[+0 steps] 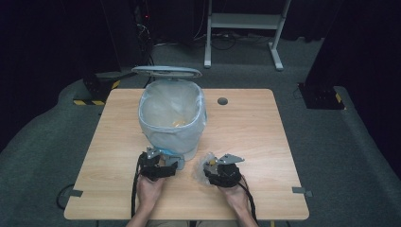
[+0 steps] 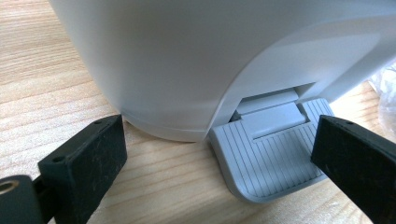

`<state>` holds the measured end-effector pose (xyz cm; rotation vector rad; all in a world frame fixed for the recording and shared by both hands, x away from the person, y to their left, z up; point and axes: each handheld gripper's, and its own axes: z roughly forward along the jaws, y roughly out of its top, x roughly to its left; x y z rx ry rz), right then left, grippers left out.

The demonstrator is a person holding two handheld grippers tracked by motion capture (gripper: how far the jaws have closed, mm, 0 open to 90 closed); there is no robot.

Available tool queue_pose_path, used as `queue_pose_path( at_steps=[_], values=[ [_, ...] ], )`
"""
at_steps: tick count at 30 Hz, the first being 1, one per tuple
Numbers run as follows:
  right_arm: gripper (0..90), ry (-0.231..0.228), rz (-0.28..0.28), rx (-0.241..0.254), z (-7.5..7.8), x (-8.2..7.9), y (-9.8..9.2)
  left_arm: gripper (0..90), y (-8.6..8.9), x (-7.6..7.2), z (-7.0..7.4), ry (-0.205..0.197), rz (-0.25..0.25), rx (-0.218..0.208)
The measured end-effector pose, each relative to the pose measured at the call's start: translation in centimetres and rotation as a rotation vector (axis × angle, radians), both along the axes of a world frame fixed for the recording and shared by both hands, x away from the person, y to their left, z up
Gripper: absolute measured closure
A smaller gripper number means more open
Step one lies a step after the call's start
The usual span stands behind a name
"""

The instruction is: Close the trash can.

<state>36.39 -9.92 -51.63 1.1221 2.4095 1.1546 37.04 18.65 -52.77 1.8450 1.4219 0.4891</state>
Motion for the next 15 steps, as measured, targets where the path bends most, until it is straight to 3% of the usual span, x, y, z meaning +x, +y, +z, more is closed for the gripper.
queue_pose_path(
  at_steps=[15],
  values=[
    [76.0,-0.027,0.044,0.031,0.35,-0.27,-0.42,3.6,0.02,0.00,0.00,0.000,0.000,-0.003]
  ],
)
